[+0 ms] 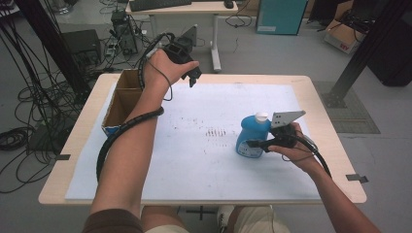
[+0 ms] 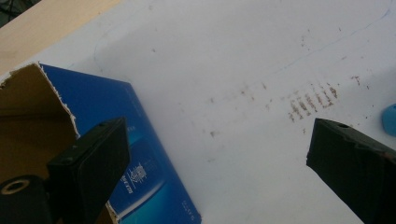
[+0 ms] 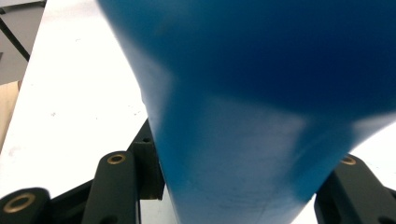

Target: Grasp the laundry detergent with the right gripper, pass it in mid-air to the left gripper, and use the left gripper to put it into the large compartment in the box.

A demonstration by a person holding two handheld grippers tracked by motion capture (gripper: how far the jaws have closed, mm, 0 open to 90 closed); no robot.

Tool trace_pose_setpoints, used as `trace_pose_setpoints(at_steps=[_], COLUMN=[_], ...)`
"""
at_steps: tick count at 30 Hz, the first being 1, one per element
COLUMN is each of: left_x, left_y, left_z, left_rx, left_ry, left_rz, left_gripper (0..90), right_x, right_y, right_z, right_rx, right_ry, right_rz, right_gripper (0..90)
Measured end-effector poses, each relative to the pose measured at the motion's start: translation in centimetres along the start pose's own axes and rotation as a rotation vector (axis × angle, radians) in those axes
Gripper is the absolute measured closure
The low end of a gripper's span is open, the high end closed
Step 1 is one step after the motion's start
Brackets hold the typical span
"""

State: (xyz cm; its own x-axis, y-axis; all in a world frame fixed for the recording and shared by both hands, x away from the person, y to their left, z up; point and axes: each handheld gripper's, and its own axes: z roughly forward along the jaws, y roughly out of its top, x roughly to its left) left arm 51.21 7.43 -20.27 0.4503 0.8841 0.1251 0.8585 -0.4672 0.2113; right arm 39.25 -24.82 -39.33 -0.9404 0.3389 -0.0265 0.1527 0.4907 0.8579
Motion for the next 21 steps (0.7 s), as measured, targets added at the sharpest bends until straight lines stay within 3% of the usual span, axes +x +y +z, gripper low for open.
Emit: trace_pose_setpoints(at_steps=[10, 14, 15, 17, 19, 21], left_x=[0.3, 0.5, 0.5, 0.6, 0.5, 0.6], left_y=[0.0, -0.2, -0.2, -0.2, -0.3, -0.4], left_z=[-0.7, -1.5, -1.7, -2.2, -2.8, -3.5], left_rx=[-0.010, -0.018, -0.026, -0.032, -0.054, -0.047], left_ry=[-0.020, -0.032, -0.034, -0.031, -0.037, -0.042], left_rz=[0.045, 0.075, 0.080, 0.104, 0.114, 0.159], left_gripper=[6.4, 6.4, 6.4, 6.3, 6.4, 6.4], right_x=[0.3, 0.3, 0.3, 0.3, 0.3, 0.4], right_y=[0.8, 1.4, 1.9, 3.2, 3.8, 4.9], right_z=[0.1, -0.4, -0.6, -0.8, -0.9, -0.9], right_rx=[0.039, 0.006, 0.012, 0.029, 0.028, 0.024], right_ry=[-0.017, 0.000, 0.000, -0.017, -0.015, -0.010], right_rz=[0.005, 0.053, 0.067, 0.042, 0.048, 0.056], right_gripper=[45.2, 45.2, 45.2, 45.2, 45.2, 45.3])
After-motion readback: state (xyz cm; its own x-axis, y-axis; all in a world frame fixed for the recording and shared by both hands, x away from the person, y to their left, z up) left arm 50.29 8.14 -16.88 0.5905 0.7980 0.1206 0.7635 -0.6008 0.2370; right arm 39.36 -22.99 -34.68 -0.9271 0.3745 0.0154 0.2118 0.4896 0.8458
